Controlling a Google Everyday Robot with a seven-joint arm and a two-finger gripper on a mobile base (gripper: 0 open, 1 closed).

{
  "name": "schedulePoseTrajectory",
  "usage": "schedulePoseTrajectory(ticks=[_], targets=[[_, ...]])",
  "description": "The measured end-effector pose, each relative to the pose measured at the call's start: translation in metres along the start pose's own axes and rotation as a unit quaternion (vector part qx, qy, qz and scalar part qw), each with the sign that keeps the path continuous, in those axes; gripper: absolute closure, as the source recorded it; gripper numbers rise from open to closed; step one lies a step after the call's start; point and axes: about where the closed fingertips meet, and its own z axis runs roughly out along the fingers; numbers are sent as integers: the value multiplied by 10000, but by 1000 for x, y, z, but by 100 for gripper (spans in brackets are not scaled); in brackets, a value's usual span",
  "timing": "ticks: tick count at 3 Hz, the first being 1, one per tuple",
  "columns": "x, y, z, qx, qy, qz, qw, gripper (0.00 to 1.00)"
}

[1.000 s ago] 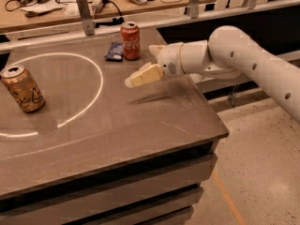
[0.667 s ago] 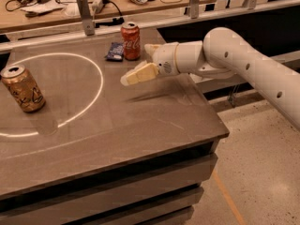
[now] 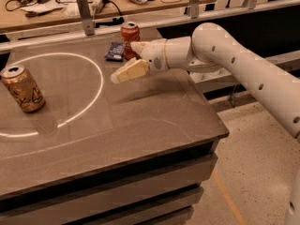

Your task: Pick rxbar blueberry

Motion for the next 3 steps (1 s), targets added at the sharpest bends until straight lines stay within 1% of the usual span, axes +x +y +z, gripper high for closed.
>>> schedulePoseTrajectory(ticks=[1, 2, 3], targets=[[6, 12, 8, -369, 12, 90, 9993, 0], [14, 10, 16, -471, 27, 108, 9988, 0], [15, -9, 41, -513, -9, 51, 9987, 0]])
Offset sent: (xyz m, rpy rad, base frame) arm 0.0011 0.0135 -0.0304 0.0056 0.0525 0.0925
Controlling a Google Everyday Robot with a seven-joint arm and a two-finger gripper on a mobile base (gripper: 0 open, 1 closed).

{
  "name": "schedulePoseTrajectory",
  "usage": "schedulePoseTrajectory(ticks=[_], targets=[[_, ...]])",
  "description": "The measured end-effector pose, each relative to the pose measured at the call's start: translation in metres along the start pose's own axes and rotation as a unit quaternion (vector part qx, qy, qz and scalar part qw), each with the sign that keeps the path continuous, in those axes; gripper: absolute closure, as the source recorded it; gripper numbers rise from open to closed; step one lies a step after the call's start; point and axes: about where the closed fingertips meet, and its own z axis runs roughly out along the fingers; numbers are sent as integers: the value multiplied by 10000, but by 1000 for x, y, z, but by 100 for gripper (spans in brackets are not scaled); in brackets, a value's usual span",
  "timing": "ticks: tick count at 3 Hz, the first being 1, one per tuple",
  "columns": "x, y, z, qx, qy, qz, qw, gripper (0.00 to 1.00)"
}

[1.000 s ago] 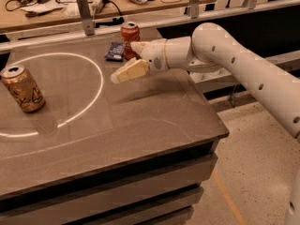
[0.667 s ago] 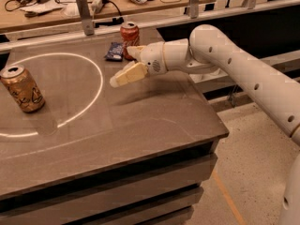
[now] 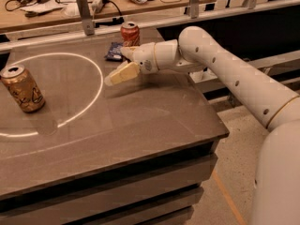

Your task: Pick rxbar blueberry

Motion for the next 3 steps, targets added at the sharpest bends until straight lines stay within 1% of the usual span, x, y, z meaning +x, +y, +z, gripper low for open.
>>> schedulePoseTrajectory(ticks=[1, 2, 3], targets=[[2, -1, 7, -15, 50, 33, 10000, 0], [0, -5, 12, 38, 65, 58, 10000, 0], [-1, -10, 15, 144, 59, 80, 9998, 0]])
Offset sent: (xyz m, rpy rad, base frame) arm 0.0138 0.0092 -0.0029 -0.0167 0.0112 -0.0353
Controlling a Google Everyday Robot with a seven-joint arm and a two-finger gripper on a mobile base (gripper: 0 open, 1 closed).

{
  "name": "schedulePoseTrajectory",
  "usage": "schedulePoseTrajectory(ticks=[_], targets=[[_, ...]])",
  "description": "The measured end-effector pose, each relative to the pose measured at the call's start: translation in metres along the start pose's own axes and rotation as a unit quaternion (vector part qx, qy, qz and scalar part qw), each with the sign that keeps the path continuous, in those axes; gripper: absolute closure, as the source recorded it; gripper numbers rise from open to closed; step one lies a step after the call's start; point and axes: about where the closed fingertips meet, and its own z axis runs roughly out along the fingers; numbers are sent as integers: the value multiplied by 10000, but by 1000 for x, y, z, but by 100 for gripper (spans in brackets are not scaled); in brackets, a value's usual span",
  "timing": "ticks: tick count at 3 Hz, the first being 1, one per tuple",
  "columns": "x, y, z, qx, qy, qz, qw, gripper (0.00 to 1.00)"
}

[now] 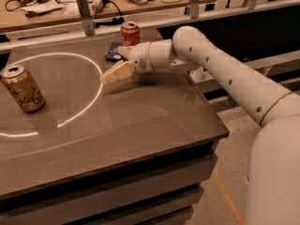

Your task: Pick rxbar blueberry

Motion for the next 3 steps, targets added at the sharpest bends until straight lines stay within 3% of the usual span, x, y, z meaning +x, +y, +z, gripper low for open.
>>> schedulePoseTrajectory(ticks=[3], targets=[[7, -23, 3, 479, 37, 179, 9987, 0]])
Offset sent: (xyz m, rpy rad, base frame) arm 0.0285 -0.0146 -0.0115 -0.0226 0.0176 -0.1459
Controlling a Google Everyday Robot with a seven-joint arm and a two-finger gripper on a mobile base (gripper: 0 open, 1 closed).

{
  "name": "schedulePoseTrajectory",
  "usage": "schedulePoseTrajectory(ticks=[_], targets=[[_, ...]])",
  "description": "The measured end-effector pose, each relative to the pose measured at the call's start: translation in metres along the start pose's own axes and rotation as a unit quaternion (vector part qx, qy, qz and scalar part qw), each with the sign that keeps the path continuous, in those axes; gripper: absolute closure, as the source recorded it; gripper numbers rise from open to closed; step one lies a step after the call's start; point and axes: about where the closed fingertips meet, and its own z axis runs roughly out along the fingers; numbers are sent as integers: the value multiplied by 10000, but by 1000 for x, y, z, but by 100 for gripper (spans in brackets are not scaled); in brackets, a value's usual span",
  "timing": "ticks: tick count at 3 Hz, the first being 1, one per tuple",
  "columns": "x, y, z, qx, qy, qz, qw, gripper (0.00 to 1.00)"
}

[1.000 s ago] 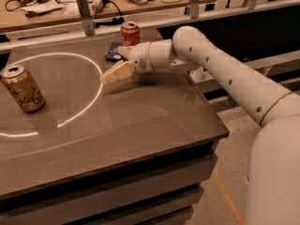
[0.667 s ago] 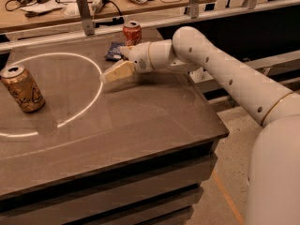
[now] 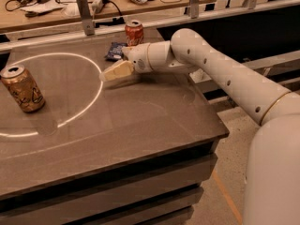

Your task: Pick rxbar blueberry

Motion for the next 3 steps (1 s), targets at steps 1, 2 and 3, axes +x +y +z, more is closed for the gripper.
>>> schedulePoseTrajectory(ticks=[1, 2, 3], targets=[[-2, -11, 5, 135, -36, 3, 9999, 0], [-3, -28, 6, 362, -51, -18, 9993, 0], [-3, -44, 6, 532, -41, -32, 9986, 0]])
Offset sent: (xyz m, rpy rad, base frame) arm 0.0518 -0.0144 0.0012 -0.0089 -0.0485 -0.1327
